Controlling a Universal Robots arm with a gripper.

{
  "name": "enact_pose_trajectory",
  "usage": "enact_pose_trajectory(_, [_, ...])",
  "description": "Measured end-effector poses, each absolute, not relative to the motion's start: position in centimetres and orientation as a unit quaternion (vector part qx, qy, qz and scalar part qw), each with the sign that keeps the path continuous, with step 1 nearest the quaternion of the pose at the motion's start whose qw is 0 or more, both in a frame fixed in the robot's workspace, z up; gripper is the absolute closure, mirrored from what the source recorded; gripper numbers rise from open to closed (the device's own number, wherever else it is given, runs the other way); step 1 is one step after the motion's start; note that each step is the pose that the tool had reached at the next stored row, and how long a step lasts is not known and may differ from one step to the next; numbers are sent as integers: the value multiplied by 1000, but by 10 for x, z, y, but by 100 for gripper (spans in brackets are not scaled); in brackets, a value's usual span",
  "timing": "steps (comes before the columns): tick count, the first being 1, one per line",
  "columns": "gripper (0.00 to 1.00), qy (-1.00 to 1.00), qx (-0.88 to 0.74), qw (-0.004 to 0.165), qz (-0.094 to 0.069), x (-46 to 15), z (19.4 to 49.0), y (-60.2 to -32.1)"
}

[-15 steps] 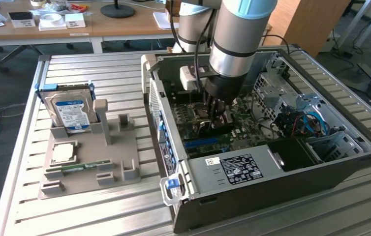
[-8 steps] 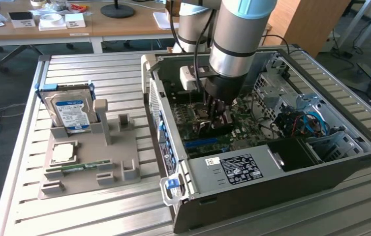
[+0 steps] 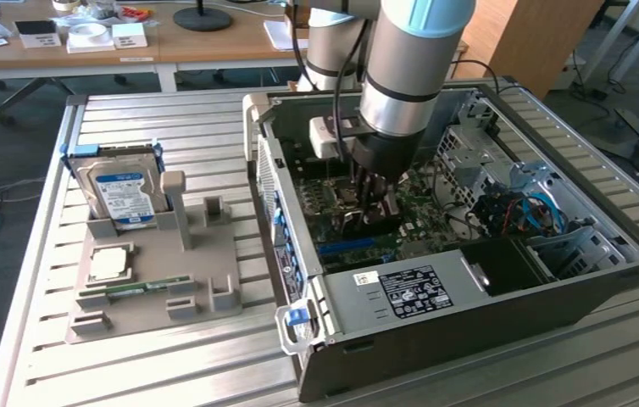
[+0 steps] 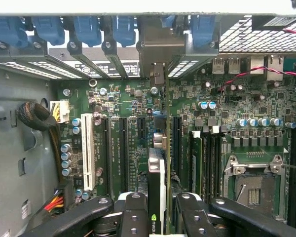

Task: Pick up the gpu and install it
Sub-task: 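Insert the gpu into the slot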

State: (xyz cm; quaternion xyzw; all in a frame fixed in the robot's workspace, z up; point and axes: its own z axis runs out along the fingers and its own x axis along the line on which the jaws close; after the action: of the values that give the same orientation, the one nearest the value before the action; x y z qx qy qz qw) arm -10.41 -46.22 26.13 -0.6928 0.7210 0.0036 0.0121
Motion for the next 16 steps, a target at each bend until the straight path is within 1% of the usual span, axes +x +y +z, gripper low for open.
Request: enact_pose_trajectory(16, [74, 721, -693, 12, 4, -104, 256, -462])
